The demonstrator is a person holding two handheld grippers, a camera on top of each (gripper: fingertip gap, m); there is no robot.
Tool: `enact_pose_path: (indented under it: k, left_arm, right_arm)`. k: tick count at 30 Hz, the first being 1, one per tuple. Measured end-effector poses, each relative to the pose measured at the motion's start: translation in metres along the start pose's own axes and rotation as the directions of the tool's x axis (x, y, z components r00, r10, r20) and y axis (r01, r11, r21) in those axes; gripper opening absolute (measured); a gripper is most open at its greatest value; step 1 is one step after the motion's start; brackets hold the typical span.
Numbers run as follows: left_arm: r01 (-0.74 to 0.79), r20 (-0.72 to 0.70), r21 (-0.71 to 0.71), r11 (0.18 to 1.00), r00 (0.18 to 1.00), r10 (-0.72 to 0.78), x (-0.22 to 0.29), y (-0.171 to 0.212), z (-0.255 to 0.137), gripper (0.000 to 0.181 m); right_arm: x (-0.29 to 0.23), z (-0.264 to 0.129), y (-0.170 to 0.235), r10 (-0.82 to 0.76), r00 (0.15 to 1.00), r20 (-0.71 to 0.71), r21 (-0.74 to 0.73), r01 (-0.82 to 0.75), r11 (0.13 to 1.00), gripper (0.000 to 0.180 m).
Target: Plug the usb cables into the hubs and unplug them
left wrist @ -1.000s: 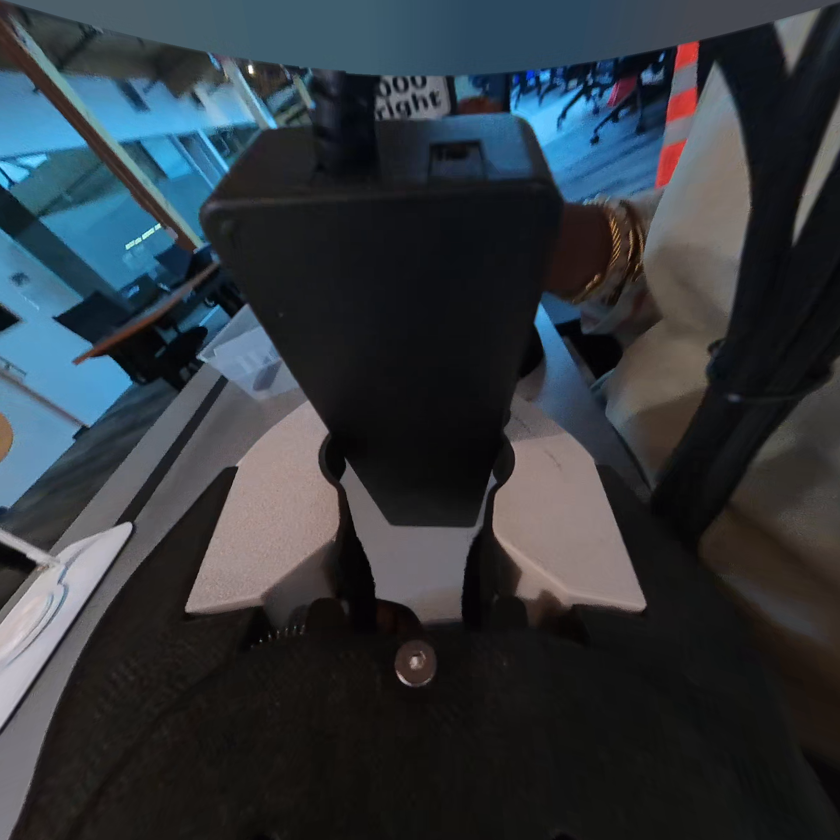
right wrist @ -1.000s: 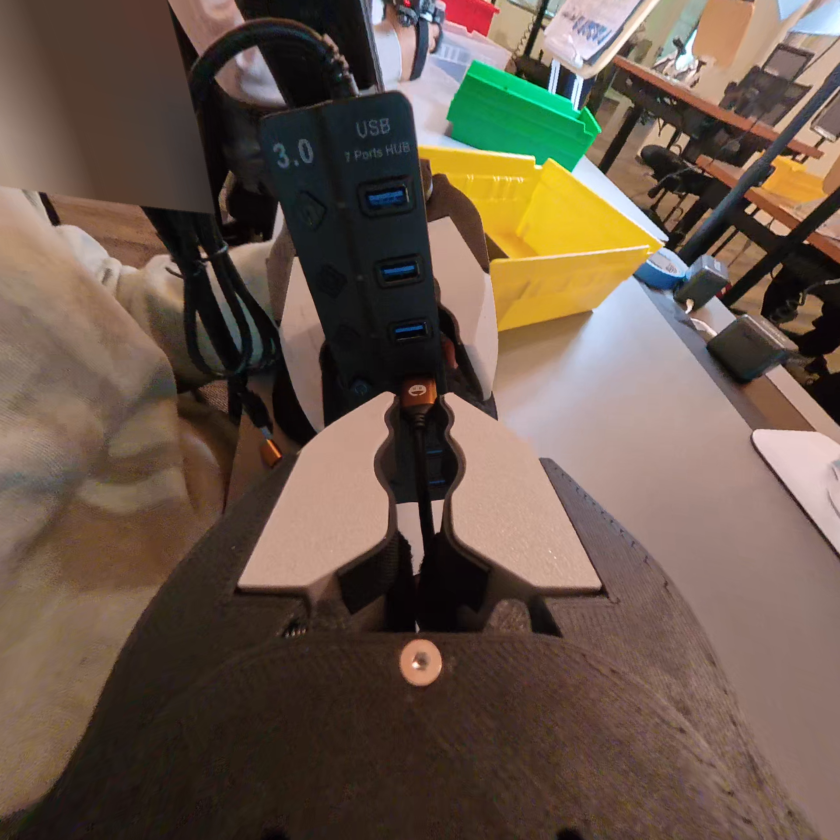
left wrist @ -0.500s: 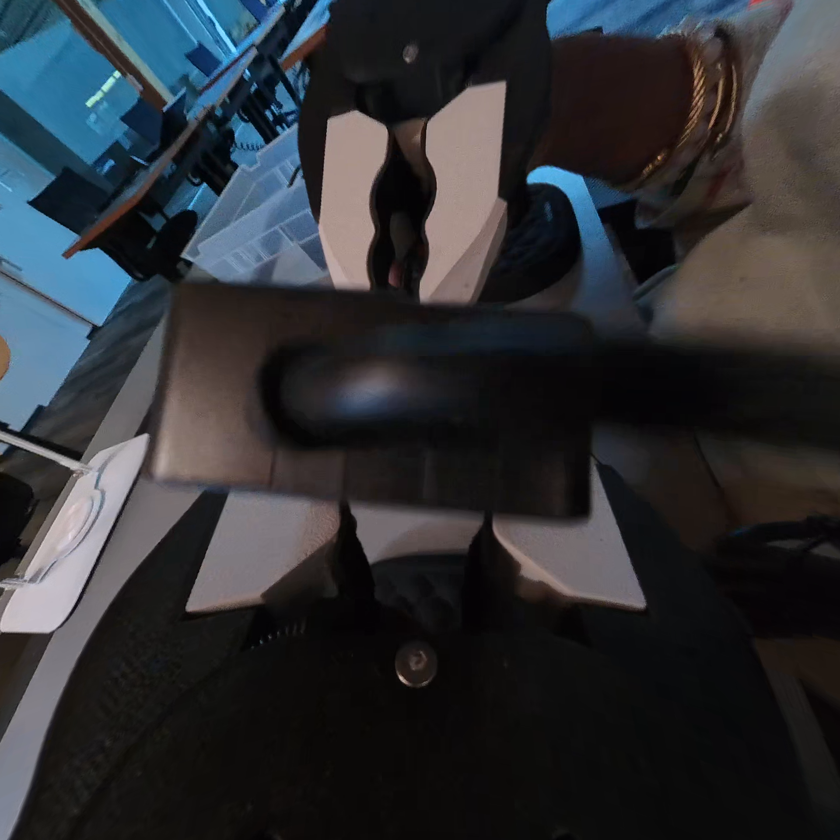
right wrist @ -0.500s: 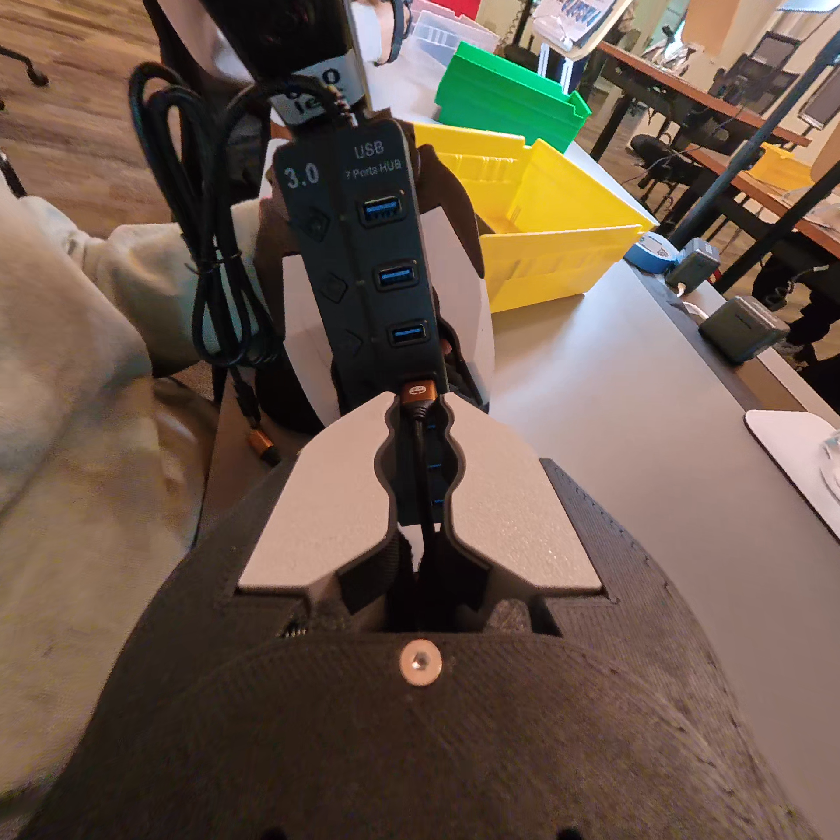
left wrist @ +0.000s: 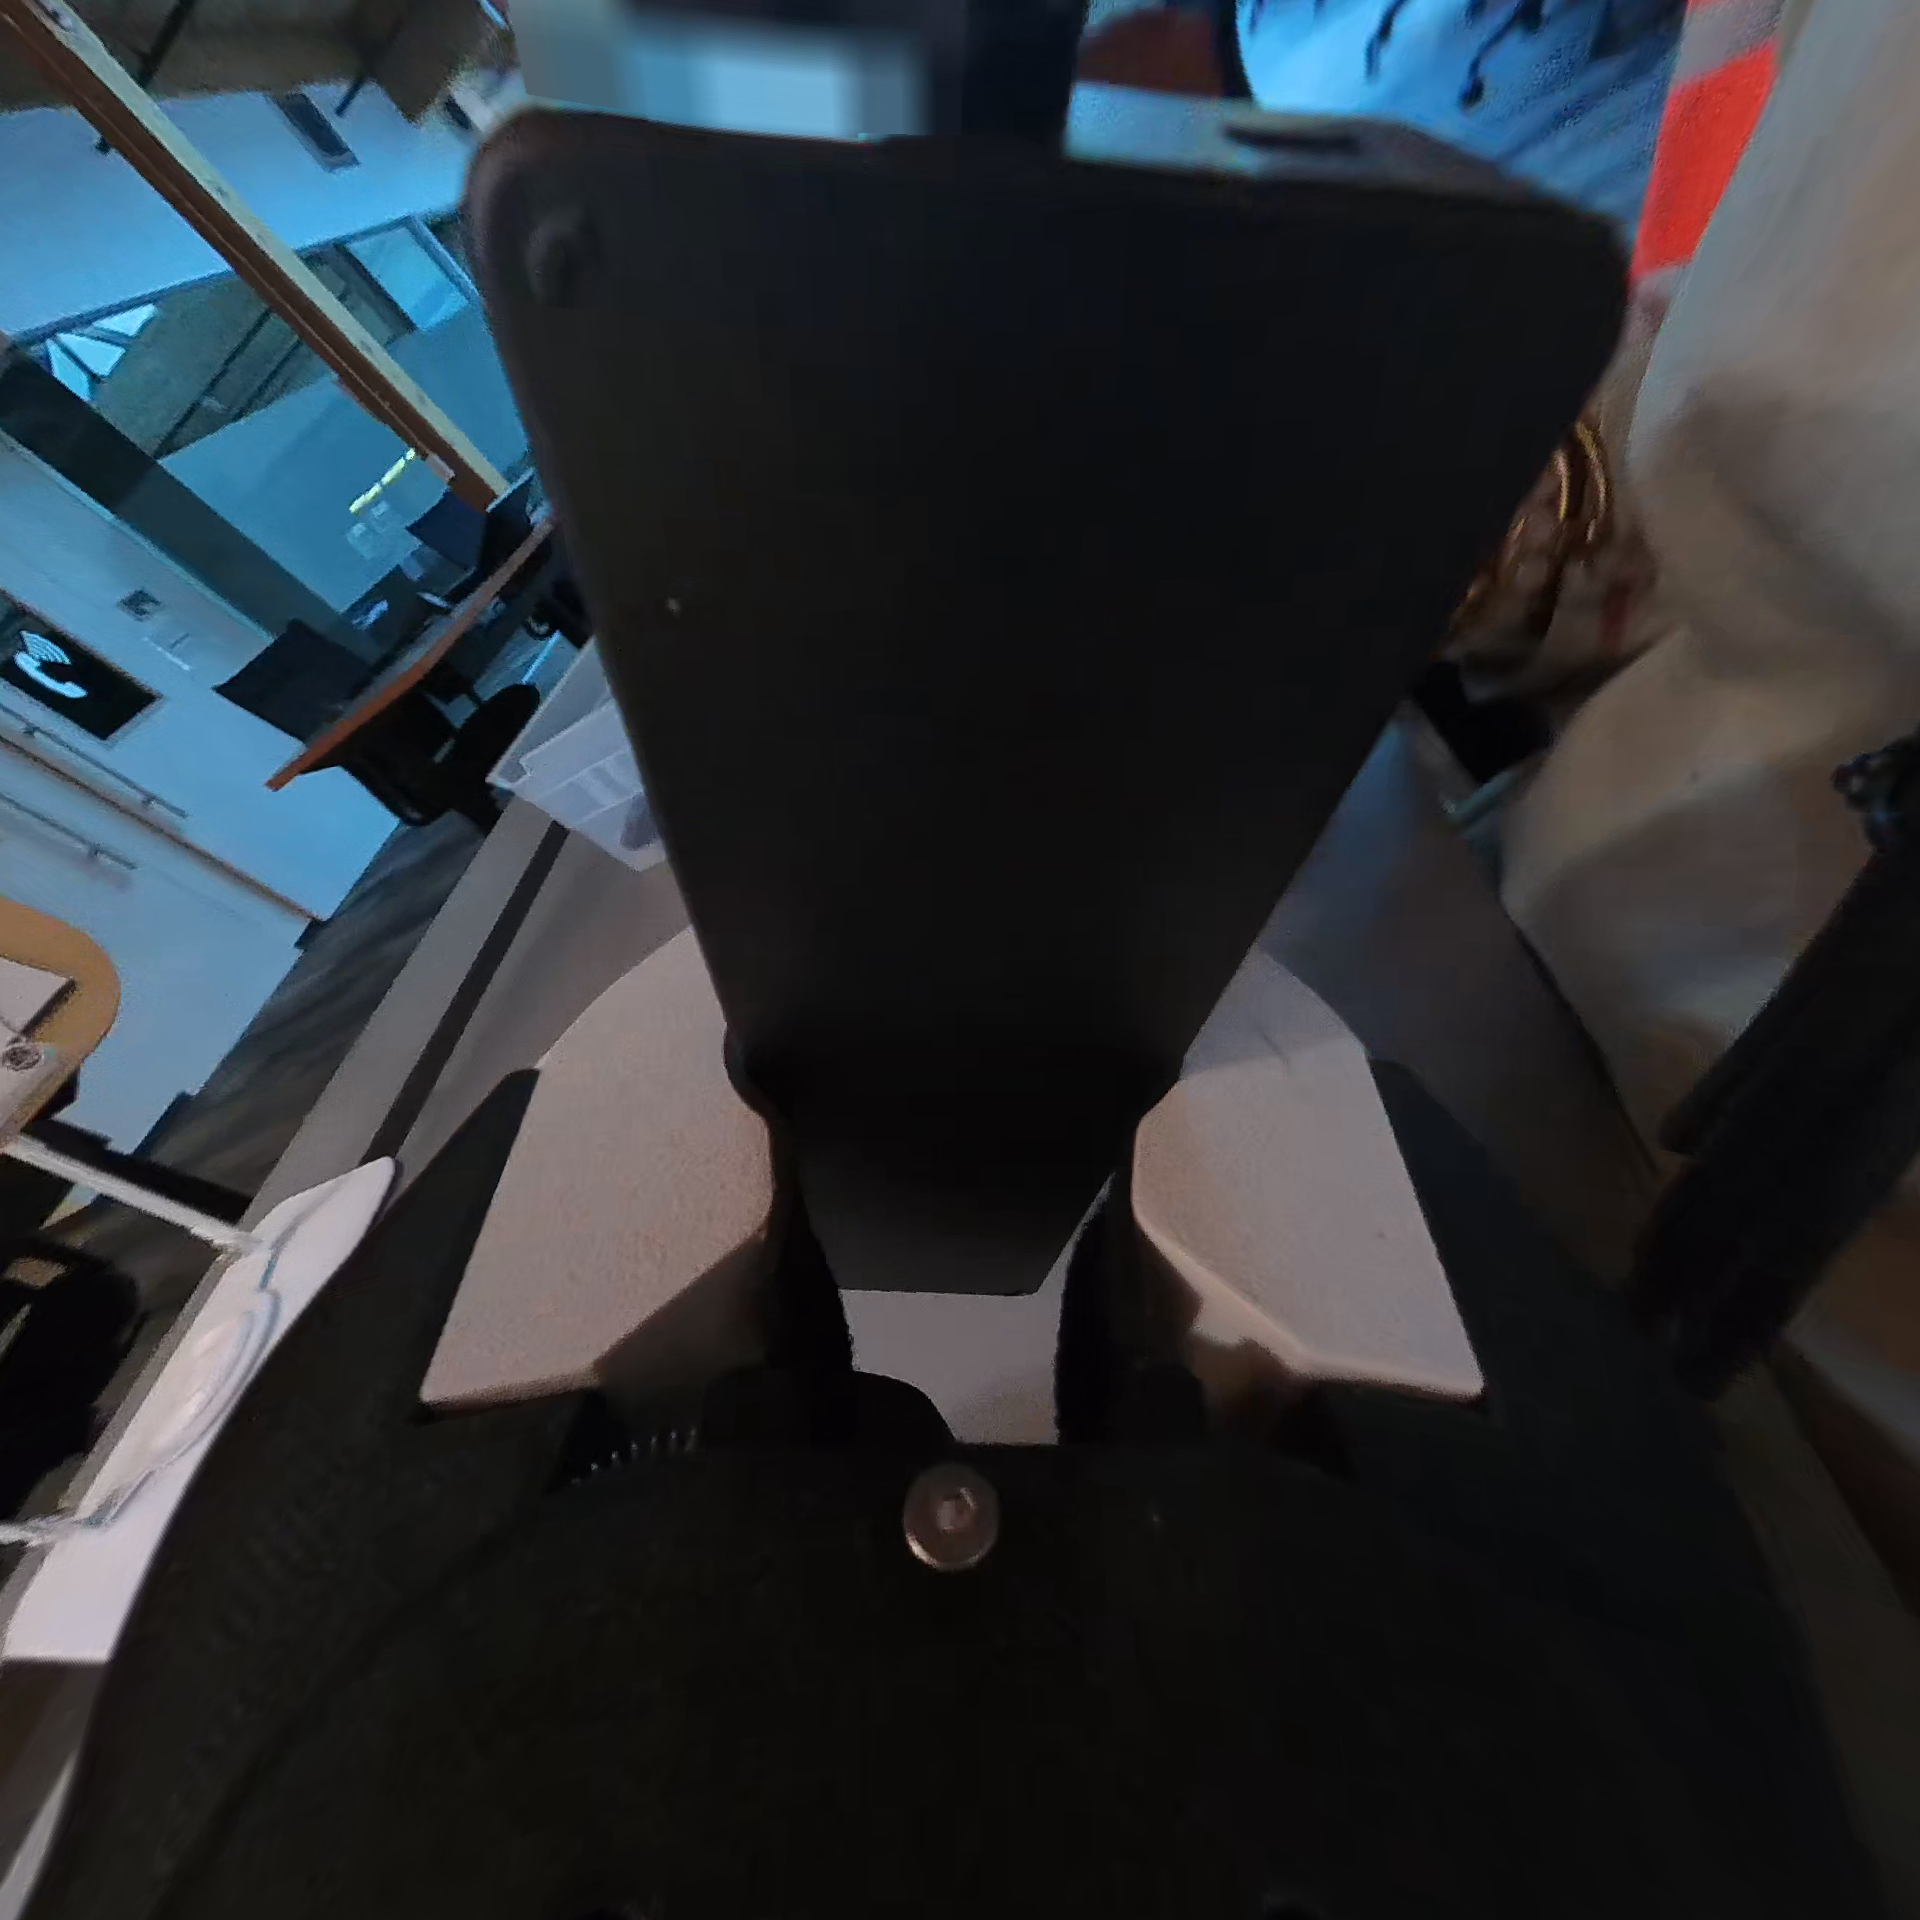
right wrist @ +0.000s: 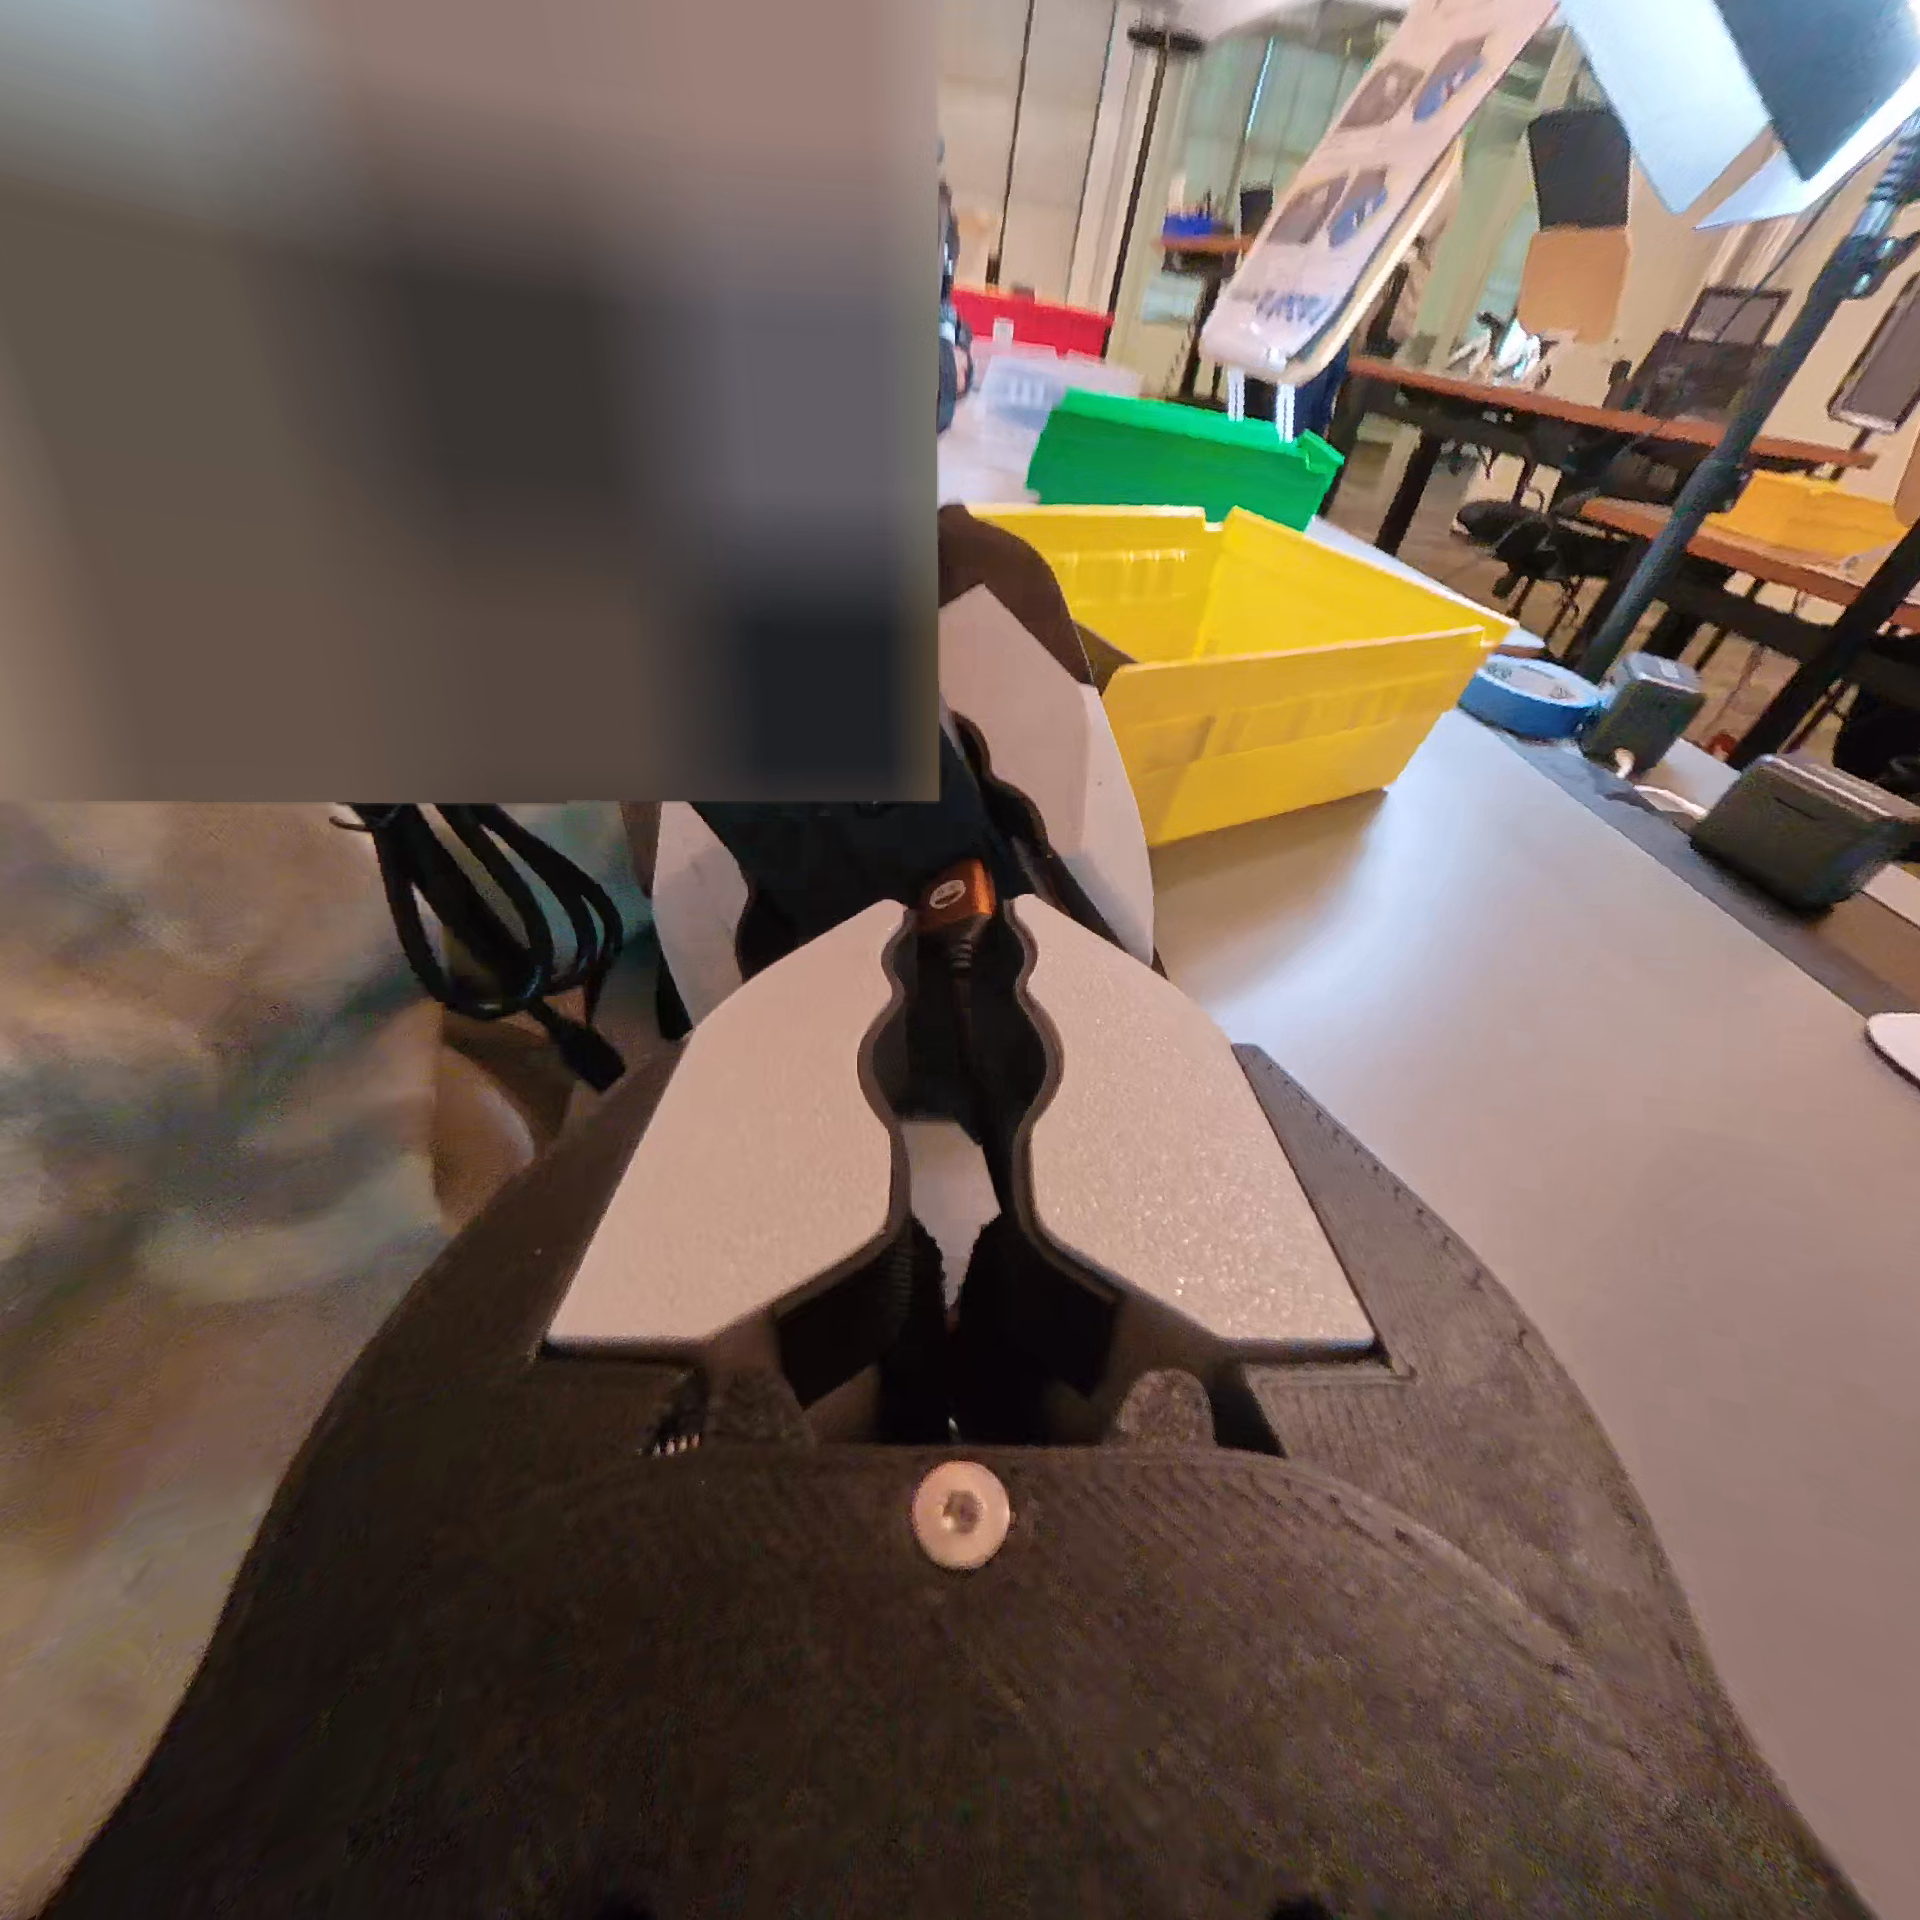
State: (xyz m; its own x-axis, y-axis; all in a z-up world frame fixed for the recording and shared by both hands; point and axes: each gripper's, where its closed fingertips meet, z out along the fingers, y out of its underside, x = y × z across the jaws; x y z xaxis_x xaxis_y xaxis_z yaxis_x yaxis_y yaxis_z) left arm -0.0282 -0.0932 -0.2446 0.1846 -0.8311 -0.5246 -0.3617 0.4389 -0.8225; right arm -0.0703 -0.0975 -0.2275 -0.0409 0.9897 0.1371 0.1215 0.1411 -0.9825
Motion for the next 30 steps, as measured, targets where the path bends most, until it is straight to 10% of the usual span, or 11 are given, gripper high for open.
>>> enact_pose_path:
  k: [5, 14, 23, 30]
  left_arm:
    - [0.053, 0.133, -0.096, 0.994, 0.990, -0.040, -0.027, 0.029, -0.037, 0.066]
    - [0.166, 0.095, 0.207, 0.964, 0.977, -0.188, -0.034, -0.010, -0.053, 0.067]
    - [0.175, 0.091, 0.145, 0.974, 0.978, -0.189, -0.029, 0.002, -0.024, 0.067]
    - [0.156, 0.133, 0.133, 0.979, 0.976, -0.173, -0.033, 0.005, -0.025, 0.067]
  right_arm:
    - [0.035, -0.048, -0.010, 0.022, 0.984, -0.179, 0.083, -0.008, 0.997, 0.015]
    - [0.044, -0.136, -0.077, -0.123, 0.927, -0.354, 0.266, 0.226, 0.937, 0.015]
    - [0.066, -0.268, -0.169, -0.190, 0.595, -0.781, 0.284, 0.609, 0.741, 0.014]
    - [0.107, -0.323, -0.140, -0.220, 0.280, -0.935, 0.008, 0.635, 0.772, 0.015]
